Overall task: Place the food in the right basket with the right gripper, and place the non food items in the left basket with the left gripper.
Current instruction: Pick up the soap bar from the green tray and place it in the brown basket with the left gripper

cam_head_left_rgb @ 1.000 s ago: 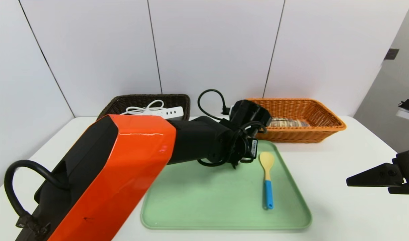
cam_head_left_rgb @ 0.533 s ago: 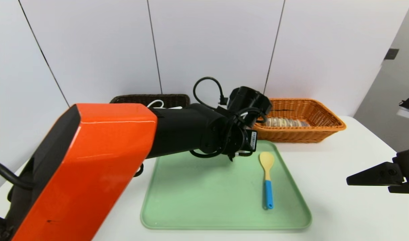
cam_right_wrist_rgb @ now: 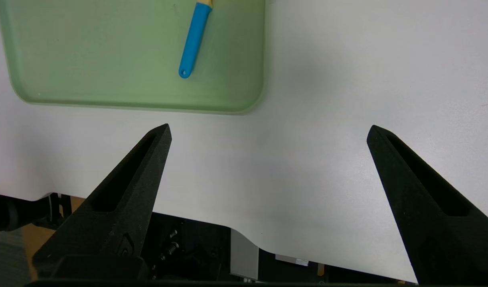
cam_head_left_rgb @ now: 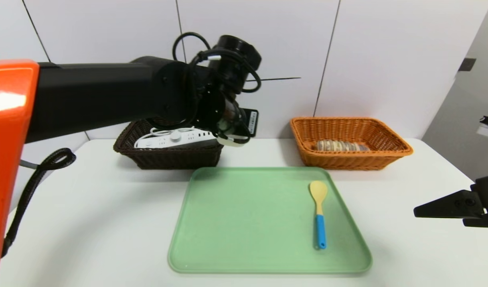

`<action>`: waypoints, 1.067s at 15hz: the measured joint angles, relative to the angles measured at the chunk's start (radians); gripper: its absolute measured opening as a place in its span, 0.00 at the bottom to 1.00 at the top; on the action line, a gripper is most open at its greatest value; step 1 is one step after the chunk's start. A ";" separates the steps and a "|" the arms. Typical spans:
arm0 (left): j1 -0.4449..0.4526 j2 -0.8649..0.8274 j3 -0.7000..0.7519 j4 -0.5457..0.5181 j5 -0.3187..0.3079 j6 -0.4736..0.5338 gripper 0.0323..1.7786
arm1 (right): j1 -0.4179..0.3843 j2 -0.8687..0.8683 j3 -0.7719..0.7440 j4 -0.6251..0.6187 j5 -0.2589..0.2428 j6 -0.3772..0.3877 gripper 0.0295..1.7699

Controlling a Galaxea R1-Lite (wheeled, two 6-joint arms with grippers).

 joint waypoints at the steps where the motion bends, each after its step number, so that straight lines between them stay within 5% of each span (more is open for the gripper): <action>1: 0.039 -0.010 0.000 -0.001 -0.001 0.018 0.55 | 0.000 -0.001 0.001 0.000 0.000 0.000 0.96; 10: 0.427 -0.013 0.001 -0.012 -0.117 0.090 0.55 | 0.000 -0.009 0.008 0.000 0.000 -0.001 0.96; 16: 0.556 0.053 0.001 -0.015 -0.162 0.086 0.55 | 0.000 -0.006 0.017 -0.001 -0.003 -0.001 0.96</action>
